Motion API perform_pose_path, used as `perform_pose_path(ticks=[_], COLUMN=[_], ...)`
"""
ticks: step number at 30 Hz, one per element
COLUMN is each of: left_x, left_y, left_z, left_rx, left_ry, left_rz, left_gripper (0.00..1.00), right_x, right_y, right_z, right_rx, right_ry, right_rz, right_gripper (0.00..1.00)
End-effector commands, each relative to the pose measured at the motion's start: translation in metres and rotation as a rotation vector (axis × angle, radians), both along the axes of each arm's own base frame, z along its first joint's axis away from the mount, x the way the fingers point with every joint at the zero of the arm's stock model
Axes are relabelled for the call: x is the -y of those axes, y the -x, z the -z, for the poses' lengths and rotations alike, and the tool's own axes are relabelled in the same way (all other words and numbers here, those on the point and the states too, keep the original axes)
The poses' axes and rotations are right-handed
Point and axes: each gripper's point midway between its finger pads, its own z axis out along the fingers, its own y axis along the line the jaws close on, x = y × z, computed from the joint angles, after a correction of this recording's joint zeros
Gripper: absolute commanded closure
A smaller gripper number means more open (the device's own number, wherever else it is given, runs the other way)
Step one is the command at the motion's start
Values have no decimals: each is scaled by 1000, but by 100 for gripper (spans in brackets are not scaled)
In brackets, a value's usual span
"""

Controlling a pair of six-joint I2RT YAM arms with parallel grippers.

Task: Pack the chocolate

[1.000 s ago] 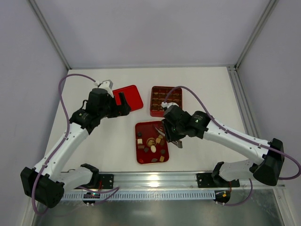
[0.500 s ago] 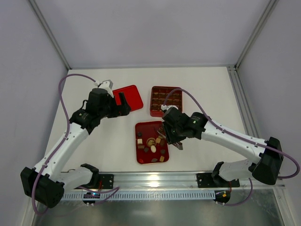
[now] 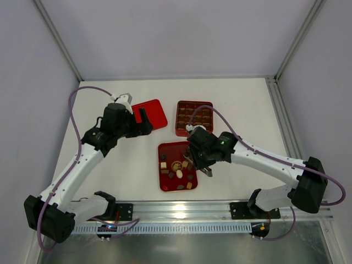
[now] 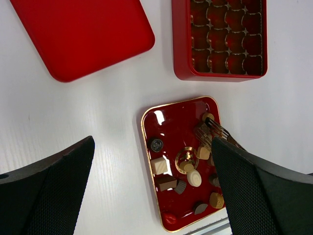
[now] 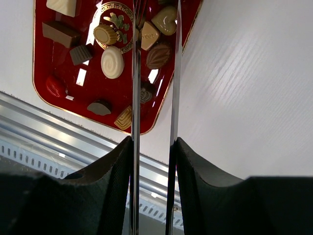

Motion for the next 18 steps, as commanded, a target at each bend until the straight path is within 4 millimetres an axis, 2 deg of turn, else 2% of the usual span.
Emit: perform_pose_path(ticks=[1, 10, 18], left_x=[-1, -1, -2], left_y=[-2, -2, -2], left_z=[-7, -7, -8], left_rx=[32, 32, 35], left_ry=[-2, -3, -2], left_rz=[-1, -2, -2], left_gripper=[0, 0, 0], right_x=[-8, -6, -7], right_y=[-4, -3, -7], right_z=[0, 0, -13], right_rx=[16, 12, 41], right_ry=[-18, -7, -23], right_rz=[-13, -13, -3], right_gripper=[59, 63, 71])
